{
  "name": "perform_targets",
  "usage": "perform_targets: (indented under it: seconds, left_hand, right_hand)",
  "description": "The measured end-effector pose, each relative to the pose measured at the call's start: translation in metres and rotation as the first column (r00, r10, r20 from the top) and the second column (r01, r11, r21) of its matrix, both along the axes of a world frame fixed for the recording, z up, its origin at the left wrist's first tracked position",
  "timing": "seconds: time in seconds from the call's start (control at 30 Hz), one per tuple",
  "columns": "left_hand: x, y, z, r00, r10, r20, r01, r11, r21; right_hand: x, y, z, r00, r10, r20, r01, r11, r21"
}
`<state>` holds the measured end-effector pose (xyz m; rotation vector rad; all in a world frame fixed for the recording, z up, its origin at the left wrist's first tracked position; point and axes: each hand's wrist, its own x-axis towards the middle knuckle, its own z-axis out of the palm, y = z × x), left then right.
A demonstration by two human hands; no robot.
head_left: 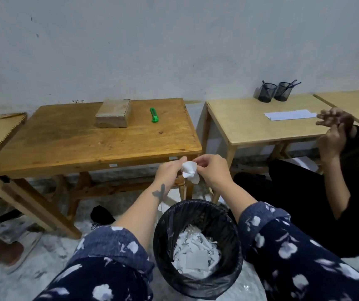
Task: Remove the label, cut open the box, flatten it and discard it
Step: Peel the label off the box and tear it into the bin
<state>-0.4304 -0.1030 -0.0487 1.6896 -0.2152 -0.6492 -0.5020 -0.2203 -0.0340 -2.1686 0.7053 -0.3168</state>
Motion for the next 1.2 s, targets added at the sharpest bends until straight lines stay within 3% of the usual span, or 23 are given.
perform_targets:
  seconds: [0.17,0.27,0.47,0.6,0.8,1.0,1.2]
  left_hand:
    - [0.002,0.005,-0.008,0.995,-0.074,0.068,0.073,0.997,0.011]
    - [-0.001,0.01,-0.015,0.986,-0.085,0.145,0.069,0.991,0.114]
    - [-0.01,0.012,-0.072,0.947,-0.215,0.238,0.119,0.924,0.363]
    - [-0.013,0.009,-0.12,0.917,-0.363,0.164,0.226,0.814,0.535]
    - [-0.018,0.001,-0.188,0.879,-0.474,0.054,0.332,0.689,0.644]
    - [-0.03,0.0,-0.238,0.881,-0.463,-0.096,0.414,0.658,0.629]
    - [-0.029,0.001,-0.249,0.889,-0.441,-0.123,0.411,0.65,0.64]
  right_hand:
    - [-0.005,-0.004,-0.006,0.995,0.039,-0.089,-0.03,0.994,0.101]
    - [-0.013,-0.004,-0.011,0.992,0.03,-0.125,-0.013,0.991,0.133]
    - [-0.034,-0.003,-0.059,0.968,0.02,-0.25,-0.023,1.0,-0.011]
    - [-0.039,-0.002,-0.103,0.92,-0.011,-0.393,-0.007,0.999,-0.044]
    - [-0.043,-0.008,-0.17,0.839,-0.001,-0.544,-0.022,0.999,-0.036]
    - [-0.045,-0.01,-0.216,0.788,-0.066,-0.612,0.031,0.997,-0.067]
    - [-0.043,-0.019,-0.231,0.771,-0.073,-0.633,0.052,0.997,-0.051]
